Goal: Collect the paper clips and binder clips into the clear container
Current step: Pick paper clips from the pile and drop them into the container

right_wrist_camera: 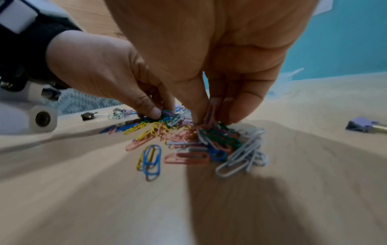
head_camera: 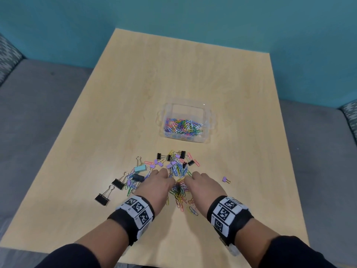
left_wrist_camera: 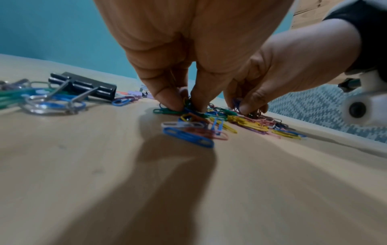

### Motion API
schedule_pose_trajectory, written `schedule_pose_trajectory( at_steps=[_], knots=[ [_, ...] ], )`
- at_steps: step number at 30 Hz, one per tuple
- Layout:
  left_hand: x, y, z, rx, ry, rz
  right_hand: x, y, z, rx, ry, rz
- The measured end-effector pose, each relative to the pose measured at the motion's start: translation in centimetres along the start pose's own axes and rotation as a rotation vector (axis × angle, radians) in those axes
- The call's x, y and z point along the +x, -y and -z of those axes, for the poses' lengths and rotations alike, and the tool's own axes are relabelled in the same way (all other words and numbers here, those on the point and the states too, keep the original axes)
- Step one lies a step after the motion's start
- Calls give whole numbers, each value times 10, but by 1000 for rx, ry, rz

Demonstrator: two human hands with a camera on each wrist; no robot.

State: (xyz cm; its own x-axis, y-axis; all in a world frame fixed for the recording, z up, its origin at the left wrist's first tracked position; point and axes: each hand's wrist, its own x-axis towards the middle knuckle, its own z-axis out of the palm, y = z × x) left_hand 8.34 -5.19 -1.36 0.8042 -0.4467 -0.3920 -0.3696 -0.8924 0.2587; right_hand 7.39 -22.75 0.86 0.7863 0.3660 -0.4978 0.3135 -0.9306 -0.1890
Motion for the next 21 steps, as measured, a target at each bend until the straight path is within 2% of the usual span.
schedule_pose_trajectory(
  at_steps=[4,7,14,18,21],
  knots=[
    [3,4,0,-37,3,0,7,-9,-5,81,-31,-24],
    [3,7,2,-133,-14,24,10,-16,1,183,11,-33],
    [7,15,45,-442,99,34,10,-34,37,377,111,14],
    [27,20,84,-682,38,87,19,-42,75,576,93,-29],
    [54,22,116,-784,-70,106,40,-54,107,705,-28,-61]
  ],
)
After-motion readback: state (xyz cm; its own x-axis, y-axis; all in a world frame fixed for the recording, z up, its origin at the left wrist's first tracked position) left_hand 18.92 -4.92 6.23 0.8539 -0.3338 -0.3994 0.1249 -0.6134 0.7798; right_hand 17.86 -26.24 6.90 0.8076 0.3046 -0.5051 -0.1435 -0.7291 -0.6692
